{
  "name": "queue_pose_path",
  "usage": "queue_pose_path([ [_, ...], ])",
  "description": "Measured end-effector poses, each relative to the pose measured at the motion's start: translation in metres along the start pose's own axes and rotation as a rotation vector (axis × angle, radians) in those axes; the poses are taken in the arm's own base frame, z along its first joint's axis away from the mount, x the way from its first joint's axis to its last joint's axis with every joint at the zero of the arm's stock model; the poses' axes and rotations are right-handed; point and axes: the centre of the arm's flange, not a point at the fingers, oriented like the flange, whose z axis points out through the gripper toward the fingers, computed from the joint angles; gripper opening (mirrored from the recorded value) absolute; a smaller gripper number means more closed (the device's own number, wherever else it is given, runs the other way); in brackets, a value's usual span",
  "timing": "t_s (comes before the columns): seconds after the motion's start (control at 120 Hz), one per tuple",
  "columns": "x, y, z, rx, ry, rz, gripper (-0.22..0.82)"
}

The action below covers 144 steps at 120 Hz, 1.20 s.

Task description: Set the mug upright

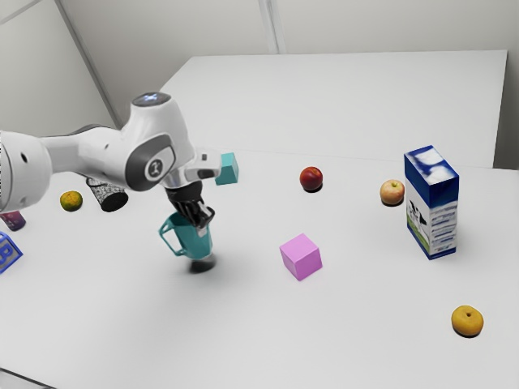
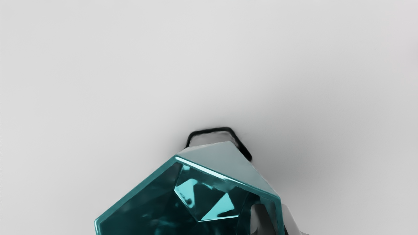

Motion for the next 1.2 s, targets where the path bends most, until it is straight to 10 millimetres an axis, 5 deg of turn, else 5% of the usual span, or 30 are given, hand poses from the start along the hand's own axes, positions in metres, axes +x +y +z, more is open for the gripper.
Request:
queue_pose_path([
  [0.333,0.029,-0.012,0.015,0.028,0.032,-0.099,-0.17],
  [0.817,0.049,-0.002,0.036,0.017,0.018,-0.162,-0.17],
  [1.058,0.050,0.000,0.037,0.011,0.016,-0.177,0.24],
  [1.2,0.047,0.000,0.009,0.013,0.062,-0.185,0.42],
])
